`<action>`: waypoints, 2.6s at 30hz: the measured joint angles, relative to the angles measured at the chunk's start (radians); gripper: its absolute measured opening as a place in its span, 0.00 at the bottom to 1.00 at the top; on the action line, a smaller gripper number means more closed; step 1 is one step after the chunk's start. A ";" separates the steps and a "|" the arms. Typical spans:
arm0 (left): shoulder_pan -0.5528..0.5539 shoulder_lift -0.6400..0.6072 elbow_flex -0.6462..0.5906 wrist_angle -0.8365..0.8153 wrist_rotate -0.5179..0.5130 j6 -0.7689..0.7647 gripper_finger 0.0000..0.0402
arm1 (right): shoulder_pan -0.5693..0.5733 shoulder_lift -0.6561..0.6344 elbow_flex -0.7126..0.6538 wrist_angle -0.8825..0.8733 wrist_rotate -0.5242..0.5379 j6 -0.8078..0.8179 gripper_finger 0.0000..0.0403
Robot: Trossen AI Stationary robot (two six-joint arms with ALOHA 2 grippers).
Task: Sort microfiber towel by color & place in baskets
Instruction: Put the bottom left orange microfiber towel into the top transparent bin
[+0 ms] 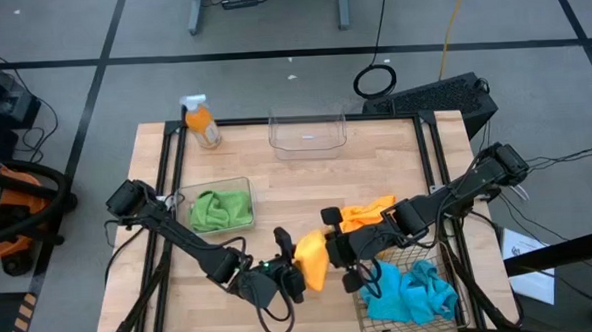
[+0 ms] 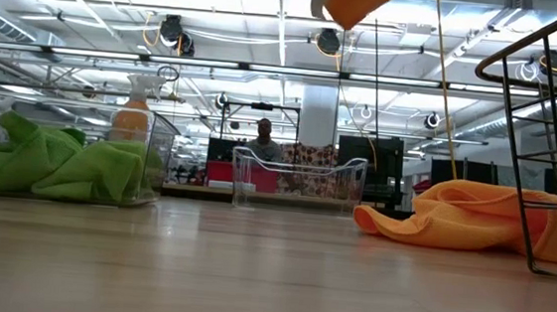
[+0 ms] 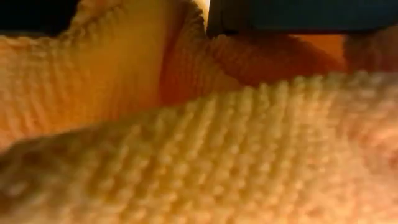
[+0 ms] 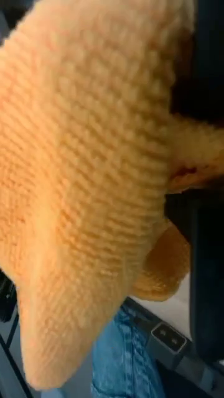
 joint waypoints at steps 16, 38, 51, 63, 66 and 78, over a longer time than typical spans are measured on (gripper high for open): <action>-0.002 -0.006 0.004 -0.024 -0.083 0.024 0.21 | 0.099 -0.016 -0.007 -0.151 0.097 0.132 0.28; -0.007 -0.005 0.003 -0.037 -0.076 0.023 0.03 | 0.111 -0.021 -0.005 -0.356 0.351 0.253 0.84; 0.011 -0.003 0.002 -0.027 0.019 -0.026 0.03 | 0.130 -0.037 -0.004 -0.451 0.406 0.241 0.49; 0.032 -0.002 0.002 -0.019 0.101 -0.090 0.36 | 0.130 -0.037 -0.003 -0.421 0.403 0.160 0.03; 0.033 -0.002 0.002 -0.020 0.097 -0.109 0.53 | 0.130 -0.037 -0.003 -0.386 0.403 0.122 0.04; 0.068 0.077 0.000 0.200 0.119 0.045 0.82 | 0.118 -0.038 -0.002 -0.221 0.300 0.000 0.00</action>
